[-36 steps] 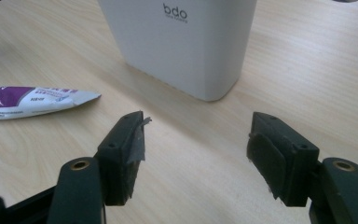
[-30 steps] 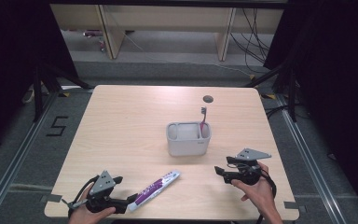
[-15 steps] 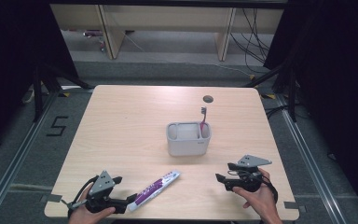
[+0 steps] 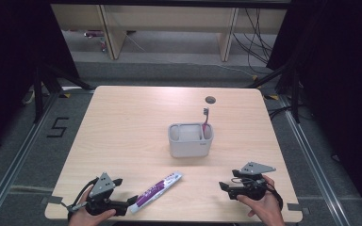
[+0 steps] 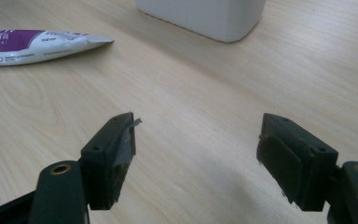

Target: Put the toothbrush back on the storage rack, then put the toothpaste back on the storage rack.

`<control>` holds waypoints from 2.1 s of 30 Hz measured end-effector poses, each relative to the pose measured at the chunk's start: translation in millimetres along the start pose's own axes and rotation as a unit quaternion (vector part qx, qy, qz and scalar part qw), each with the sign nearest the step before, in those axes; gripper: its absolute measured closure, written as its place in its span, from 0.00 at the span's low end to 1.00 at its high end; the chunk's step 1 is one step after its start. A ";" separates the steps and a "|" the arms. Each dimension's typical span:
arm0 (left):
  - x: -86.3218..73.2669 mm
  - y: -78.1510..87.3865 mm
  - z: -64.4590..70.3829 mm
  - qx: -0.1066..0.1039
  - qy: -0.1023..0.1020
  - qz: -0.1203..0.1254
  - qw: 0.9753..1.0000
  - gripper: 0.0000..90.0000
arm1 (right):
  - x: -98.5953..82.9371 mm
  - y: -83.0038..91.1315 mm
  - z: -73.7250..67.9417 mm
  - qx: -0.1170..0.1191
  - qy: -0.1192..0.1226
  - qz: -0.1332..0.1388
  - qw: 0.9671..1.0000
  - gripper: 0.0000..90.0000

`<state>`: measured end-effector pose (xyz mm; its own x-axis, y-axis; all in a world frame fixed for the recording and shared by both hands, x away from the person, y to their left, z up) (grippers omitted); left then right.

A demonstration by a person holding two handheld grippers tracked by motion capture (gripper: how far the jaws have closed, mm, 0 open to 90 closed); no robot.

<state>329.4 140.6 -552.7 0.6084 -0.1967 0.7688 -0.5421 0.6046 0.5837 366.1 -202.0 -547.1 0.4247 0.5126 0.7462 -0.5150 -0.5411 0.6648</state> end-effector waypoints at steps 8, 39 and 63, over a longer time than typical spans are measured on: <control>-0.1 0.1 0.1 0.007 0.009 0.001 1.000 0.18 | -10.1 2.5 -5.2 0.002 -0.006 -0.014 1.000 0.25; -0.3 -1.4 0.3 0.000 0.009 0.003 1.000 0.18 | -36.4 18.3 -18.5 -0.004 -0.010 -0.036 0.999 0.20; 10.9 -14.4 11.5 -0.042 0.018 -0.013 0.999 0.18 | -41.3 20.6 -14.9 -0.010 0.010 -0.039 0.999 0.22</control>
<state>337.2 120.9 -549.8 0.6434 -0.1861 0.7426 -0.4766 0.6618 0.5787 326.9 -224.4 -564.7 0.4489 0.5669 0.6907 -0.4956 -0.4852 0.7204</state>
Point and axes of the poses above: each handheld gripper's, and its own axes: y roughly backward along the jaws, x roughly out of its top, z roughly to its right, the point moved 10 cm from there along -y, roughly forward along the jaws, and after that the axes turned 11 degrees about y, right-handed, at the moved point
